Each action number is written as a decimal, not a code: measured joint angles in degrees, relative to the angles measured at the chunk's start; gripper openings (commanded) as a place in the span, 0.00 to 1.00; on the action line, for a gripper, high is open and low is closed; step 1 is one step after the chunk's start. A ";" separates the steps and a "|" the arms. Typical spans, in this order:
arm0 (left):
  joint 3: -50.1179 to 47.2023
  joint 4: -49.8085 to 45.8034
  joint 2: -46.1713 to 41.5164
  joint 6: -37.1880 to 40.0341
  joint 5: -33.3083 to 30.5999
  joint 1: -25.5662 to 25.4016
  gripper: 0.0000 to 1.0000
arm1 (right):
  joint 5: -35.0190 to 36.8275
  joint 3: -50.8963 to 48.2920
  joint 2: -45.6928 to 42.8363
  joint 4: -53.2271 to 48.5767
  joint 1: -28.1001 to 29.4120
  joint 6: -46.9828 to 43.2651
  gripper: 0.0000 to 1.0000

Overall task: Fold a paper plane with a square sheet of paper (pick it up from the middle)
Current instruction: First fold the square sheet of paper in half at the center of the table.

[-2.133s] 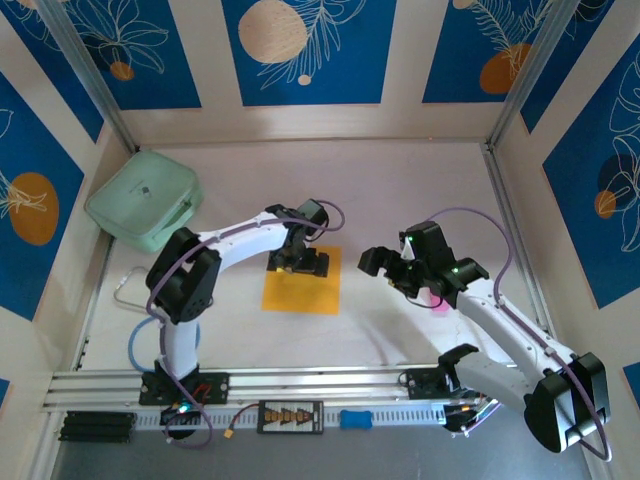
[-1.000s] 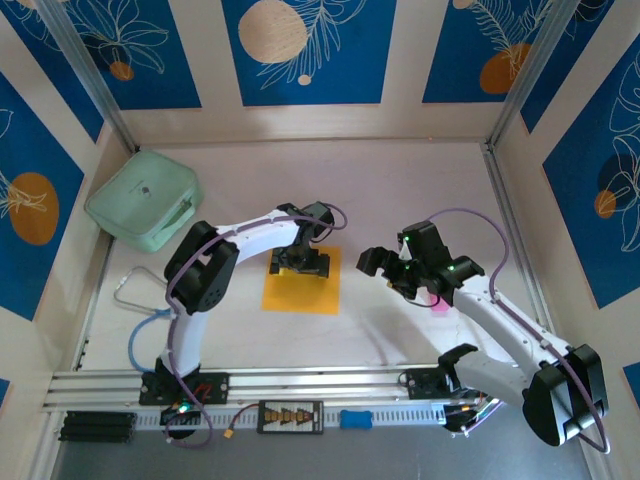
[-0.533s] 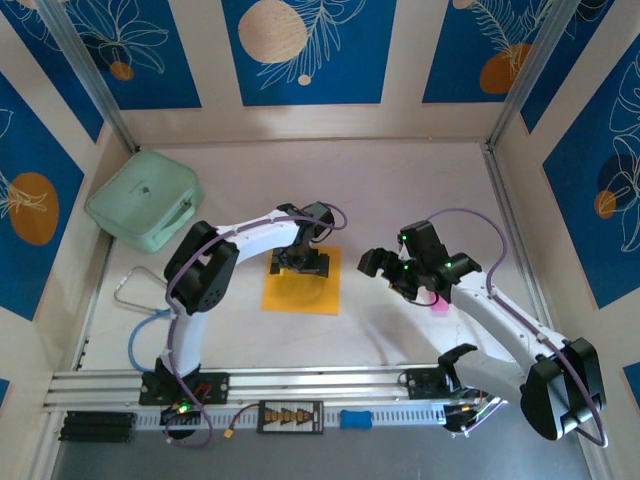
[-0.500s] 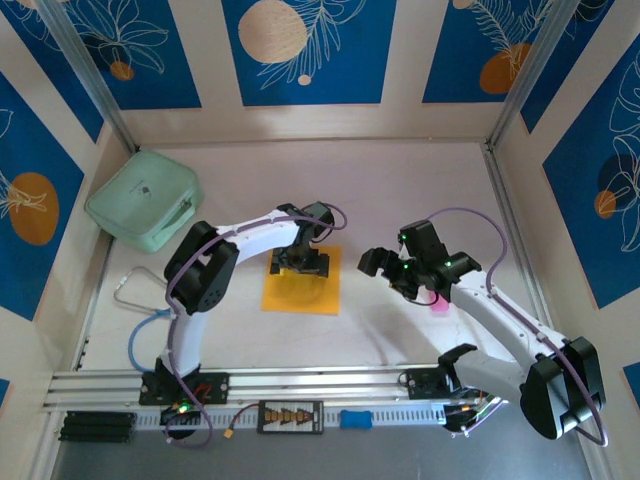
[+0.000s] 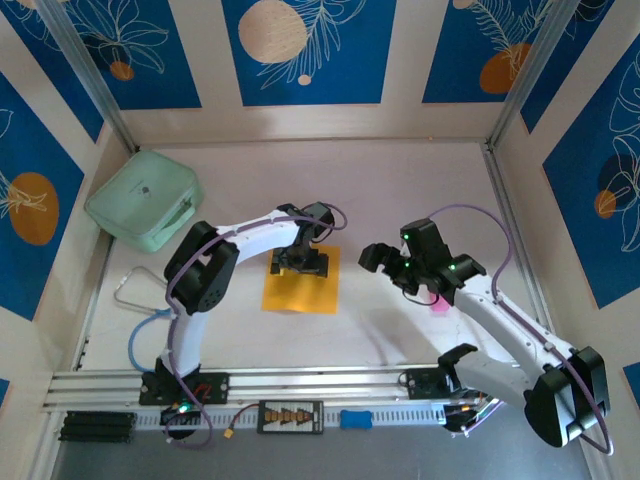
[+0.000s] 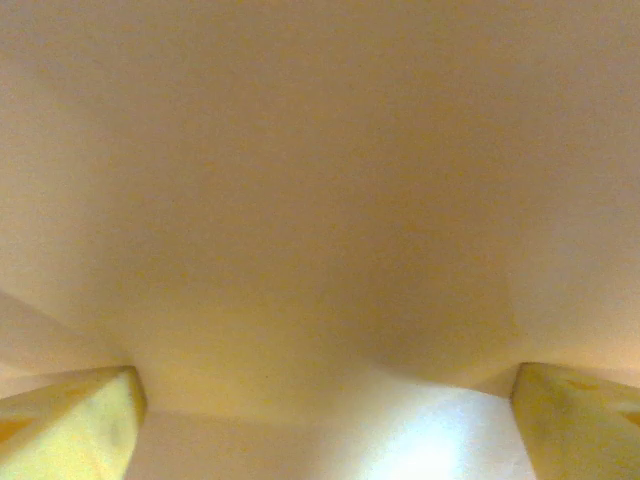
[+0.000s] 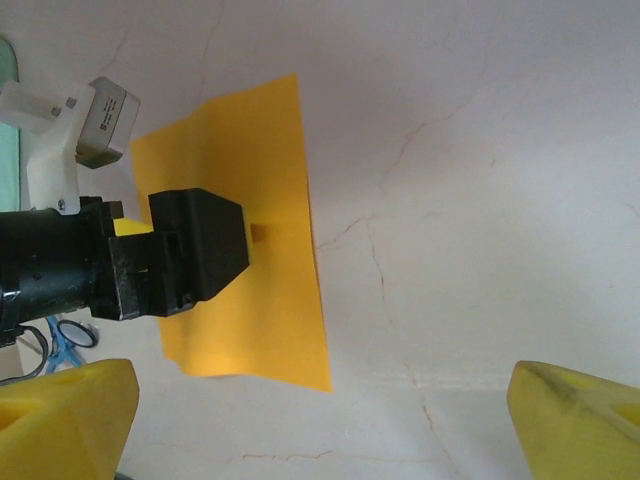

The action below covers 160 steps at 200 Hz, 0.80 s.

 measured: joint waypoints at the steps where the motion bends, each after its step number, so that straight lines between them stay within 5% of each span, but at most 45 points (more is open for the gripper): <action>1: 0.00 0.00 0.00 0.02 0.00 0.00 0.89 | 0.09 -0.09 -0.09 0.02 0.02 0.00 0.95; 58: -0.57 0.85 -0.46 0.17 -0.22 -0.02 0.74 | 3.54 -1.01 -2.34 -2.38 -0.63 1.14 0.99; 109: -5.16 5.84 -3.76 0.68 -0.04 -0.04 0.48 | -0.28 1.27 2.32 -5.25 -5.31 0.50 0.92; 160: -7.91 11.47 -6.69 0.50 2.64 -0.15 0.39 | -5.42 -0.52 0.35 -2.10 -6.43 0.44 0.92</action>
